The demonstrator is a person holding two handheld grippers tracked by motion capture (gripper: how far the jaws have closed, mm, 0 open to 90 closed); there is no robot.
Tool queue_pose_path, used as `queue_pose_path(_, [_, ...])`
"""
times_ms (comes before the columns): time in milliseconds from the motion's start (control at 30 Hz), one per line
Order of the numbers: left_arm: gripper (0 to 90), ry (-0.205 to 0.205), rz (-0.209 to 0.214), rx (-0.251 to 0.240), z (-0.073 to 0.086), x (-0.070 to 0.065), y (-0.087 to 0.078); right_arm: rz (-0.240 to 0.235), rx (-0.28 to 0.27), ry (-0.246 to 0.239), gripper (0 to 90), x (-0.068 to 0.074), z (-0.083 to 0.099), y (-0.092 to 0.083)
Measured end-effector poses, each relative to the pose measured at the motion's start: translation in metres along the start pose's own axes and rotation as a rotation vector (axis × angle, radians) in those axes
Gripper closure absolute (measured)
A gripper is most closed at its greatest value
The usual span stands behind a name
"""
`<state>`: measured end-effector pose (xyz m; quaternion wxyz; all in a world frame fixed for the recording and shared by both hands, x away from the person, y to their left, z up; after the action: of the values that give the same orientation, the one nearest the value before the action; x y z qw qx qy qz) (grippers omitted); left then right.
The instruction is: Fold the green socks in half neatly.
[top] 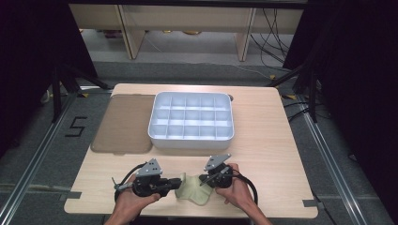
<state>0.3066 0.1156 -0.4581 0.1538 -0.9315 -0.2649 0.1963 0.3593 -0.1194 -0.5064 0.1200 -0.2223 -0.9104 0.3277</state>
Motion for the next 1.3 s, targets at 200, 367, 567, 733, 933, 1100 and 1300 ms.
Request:
queue_pose_path(200, [85.2, 0.001, 0.007, -0.012, -0.007, 0.0, 0.009, -0.036, -0.021, -0.016, 90.0, -0.005, -0.004, 0.008])
queue_pose_path(367, [85.3, 0.0, 0.018, -0.006, -0.009, -0.001, 0.015, -0.047, -0.033, 0.03, 90.0, -0.008, -0.004, 0.002])
queue_pose_path(567, [85.3, 0.011, 0.024, 0.004, -0.011, -0.005, 0.023, -0.053, -0.056, 0.06, 90.0, -0.017, -0.002, -0.008])
queue_pose_path(733, [85.3, 0.006, 0.024, 0.029, -0.01, -0.007, 0.037, -0.016, -0.097, 0.083, 90.0, -0.031, -0.002, -0.023])
queue_pose_path(933, [85.9, 0.01, 0.035, 0.062, -0.004, -0.009, 0.053, 0.01, -0.105, 0.105, 90.0, -0.041, 0.004, -0.036])
queue_pose_path(1100, [86.2, 0.018, 0.032, 0.072, 0.0, -0.011, 0.064, 0.004, -0.101, 0.111, 90.0, -0.043, 0.006, -0.039])
queue_pose_path(1300, [86.6, 0.007, 0.027, 0.082, 0.004, -0.013, 0.072, 0.005, -0.1, 0.106, 90.0, -0.043, 0.006, -0.039])
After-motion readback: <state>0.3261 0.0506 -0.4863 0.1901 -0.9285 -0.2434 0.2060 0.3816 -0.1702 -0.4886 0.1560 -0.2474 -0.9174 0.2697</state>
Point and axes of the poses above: each handheld gripper's, and its own axes: y roughly forward along the jaws, z roughly out of its underside, x roughly to its left, the point moved 1 cm from there along y, roughly forward along the jaws, and after that the axes turned 9 degrees about -x, right-handed, at the moved point
